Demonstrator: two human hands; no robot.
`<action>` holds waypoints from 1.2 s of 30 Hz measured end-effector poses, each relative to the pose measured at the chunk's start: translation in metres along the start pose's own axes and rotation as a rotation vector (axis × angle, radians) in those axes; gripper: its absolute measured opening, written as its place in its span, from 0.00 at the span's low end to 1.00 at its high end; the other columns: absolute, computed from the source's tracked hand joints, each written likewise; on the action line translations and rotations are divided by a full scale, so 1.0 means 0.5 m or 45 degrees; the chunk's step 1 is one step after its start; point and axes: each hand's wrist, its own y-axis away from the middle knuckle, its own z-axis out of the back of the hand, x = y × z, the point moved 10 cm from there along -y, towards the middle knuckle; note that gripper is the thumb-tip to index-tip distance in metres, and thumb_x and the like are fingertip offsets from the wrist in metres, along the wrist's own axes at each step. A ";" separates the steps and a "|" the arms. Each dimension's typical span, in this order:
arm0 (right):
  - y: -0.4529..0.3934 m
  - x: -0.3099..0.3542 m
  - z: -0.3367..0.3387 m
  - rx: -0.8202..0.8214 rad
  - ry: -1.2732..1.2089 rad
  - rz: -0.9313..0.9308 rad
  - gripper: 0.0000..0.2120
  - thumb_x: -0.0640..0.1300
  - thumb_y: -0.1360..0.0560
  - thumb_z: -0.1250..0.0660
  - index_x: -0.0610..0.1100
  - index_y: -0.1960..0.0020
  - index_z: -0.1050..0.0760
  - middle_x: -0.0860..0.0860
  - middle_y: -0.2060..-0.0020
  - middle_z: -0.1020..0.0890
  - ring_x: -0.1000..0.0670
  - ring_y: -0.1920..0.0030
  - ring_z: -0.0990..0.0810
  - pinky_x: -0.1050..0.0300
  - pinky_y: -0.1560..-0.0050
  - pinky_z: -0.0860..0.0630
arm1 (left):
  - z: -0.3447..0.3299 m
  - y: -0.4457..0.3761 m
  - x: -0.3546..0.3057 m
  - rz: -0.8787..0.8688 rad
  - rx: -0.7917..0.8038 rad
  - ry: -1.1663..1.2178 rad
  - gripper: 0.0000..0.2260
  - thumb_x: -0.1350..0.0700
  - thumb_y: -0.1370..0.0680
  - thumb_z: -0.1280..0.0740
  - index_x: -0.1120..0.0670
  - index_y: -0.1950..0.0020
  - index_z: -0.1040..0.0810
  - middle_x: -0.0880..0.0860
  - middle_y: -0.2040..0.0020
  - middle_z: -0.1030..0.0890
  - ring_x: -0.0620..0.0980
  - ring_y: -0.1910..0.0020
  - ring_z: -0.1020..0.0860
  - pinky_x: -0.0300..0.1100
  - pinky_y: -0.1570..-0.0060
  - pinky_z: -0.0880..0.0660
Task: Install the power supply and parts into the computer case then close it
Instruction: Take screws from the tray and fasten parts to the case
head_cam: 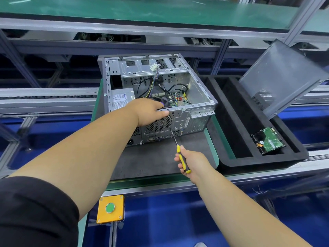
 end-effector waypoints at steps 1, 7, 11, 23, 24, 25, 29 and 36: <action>-0.001 -0.001 0.000 -0.020 0.029 -0.022 0.19 0.56 0.19 0.39 0.42 0.54 0.19 0.50 0.64 0.17 0.54 0.71 0.27 0.62 0.73 0.29 | 0.000 0.000 0.000 0.000 0.002 0.001 0.28 0.33 0.21 0.49 0.45 0.27 0.33 0.51 0.29 0.28 0.55 0.31 0.30 0.47 0.40 0.32; -0.005 -0.024 -0.019 0.075 -0.143 -0.195 0.24 0.59 0.19 0.40 0.40 0.56 0.17 0.49 0.69 0.22 0.54 0.74 0.32 0.63 0.77 0.34 | 0.003 0.002 -0.004 -0.014 -0.005 0.008 0.27 0.34 0.21 0.49 0.46 0.27 0.33 0.51 0.29 0.28 0.55 0.31 0.30 0.47 0.40 0.32; 0.000 -0.025 -0.013 0.070 -0.247 -0.111 0.15 0.52 0.28 0.25 0.41 0.51 0.21 0.47 0.63 0.24 0.53 0.72 0.30 0.63 0.75 0.31 | 0.003 0.001 -0.004 -0.021 -0.009 -0.002 0.27 0.34 0.21 0.48 0.47 0.29 0.30 0.52 0.31 0.26 0.55 0.34 0.28 0.47 0.42 0.31; 0.002 -0.029 -0.030 0.099 -0.201 -0.223 0.23 0.59 0.19 0.42 0.41 0.55 0.19 0.50 0.72 0.20 0.55 0.76 0.34 0.64 0.75 0.36 | 0.005 0.002 -0.010 -0.040 -0.020 -0.015 0.27 0.34 0.21 0.48 0.50 0.33 0.27 0.53 0.35 0.23 0.56 0.37 0.26 0.49 0.42 0.28; 0.005 -0.030 -0.033 0.128 -0.258 -0.217 0.21 0.59 0.20 0.38 0.41 0.53 0.19 0.49 0.71 0.21 0.55 0.76 0.34 0.64 0.75 0.36 | 0.005 0.002 -0.010 -0.041 -0.021 -0.016 0.27 0.34 0.21 0.48 0.50 0.33 0.27 0.53 0.35 0.23 0.56 0.38 0.26 0.49 0.42 0.28; 0.007 -0.030 -0.034 0.134 -0.295 -0.198 0.18 0.58 0.22 0.34 0.42 0.53 0.21 0.49 0.68 0.23 0.55 0.75 0.34 0.64 0.75 0.36 | 0.005 0.002 -0.010 -0.041 -0.024 -0.018 0.27 0.34 0.21 0.48 0.50 0.33 0.27 0.53 0.36 0.23 0.56 0.38 0.26 0.49 0.42 0.28; 0.013 -0.015 -0.010 0.020 -0.219 -0.043 0.11 0.48 0.26 0.26 0.42 0.54 0.23 0.48 0.65 0.25 0.54 0.71 0.30 0.62 0.71 0.33 | 0.006 0.002 -0.007 -0.033 -0.030 -0.023 0.27 0.34 0.21 0.48 0.50 0.34 0.27 0.53 0.36 0.22 0.56 0.38 0.26 0.49 0.41 0.28; 0.004 0.000 -0.003 -0.073 0.084 -0.058 0.19 0.56 0.18 0.40 0.43 0.57 0.21 0.51 0.64 0.19 0.53 0.70 0.29 0.62 0.71 0.32 | 0.005 0.001 -0.007 -0.035 -0.022 -0.022 0.27 0.34 0.21 0.49 0.50 0.33 0.27 0.53 0.37 0.22 0.56 0.39 0.25 0.49 0.43 0.27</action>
